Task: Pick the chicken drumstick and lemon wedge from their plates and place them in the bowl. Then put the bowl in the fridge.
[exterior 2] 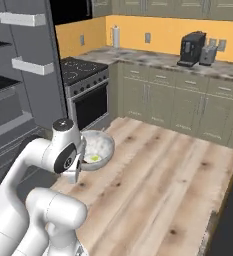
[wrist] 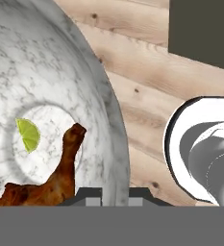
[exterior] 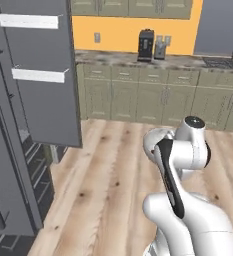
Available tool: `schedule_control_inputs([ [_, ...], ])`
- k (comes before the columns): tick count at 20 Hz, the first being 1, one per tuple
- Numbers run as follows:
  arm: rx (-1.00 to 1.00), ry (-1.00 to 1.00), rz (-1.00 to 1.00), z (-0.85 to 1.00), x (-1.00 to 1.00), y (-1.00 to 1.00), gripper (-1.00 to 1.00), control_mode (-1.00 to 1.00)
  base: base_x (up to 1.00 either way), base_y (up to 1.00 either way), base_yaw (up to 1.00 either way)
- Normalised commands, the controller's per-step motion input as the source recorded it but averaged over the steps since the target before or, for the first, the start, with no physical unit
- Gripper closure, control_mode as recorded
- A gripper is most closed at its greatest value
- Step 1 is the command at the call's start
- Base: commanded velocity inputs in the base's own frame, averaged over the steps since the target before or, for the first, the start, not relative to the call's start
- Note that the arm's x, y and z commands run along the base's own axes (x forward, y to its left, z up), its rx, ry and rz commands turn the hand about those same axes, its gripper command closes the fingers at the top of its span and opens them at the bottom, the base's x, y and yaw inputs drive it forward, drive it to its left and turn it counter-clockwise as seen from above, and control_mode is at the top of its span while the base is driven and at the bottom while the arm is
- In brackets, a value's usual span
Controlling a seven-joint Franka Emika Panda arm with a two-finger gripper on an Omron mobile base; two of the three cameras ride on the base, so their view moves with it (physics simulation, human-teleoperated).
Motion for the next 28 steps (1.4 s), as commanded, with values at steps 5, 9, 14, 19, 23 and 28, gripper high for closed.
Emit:
schedule_control_inputs([
  [5, 0.0, 0.0, 0.0, 0.0, 0.0, 0.0, 1.0, 1.0, 0.69, 0.0, 0.52],
  [9, 0.0, 0.0, 0.0, 0.0, 0.0, 0.0, 1.0, 1.0, 0.67, 0.0, 0.55],
  [14, 0.0, 0.0, 0.0, 0.0, 0.0, 0.0, 1.0, 1.0, 0.64, 0.0, 0.59],
  [19, 0.0, 0.0, 0.0, 0.0, 0.0, 0.0, 1.0, 1.0, 0.63, 0.0, 0.59],
  [23, 0.0, 0.0, 0.0, 0.0, 0.0, 0.0, 1.0, 1.0, 0.64, -0.05, 0.56],
  [28, 0.0, 0.0, 0.0, 0.0, 0.0, 0.0, 1.0, 1.0, 0.61, -0.14, 0.53],
])
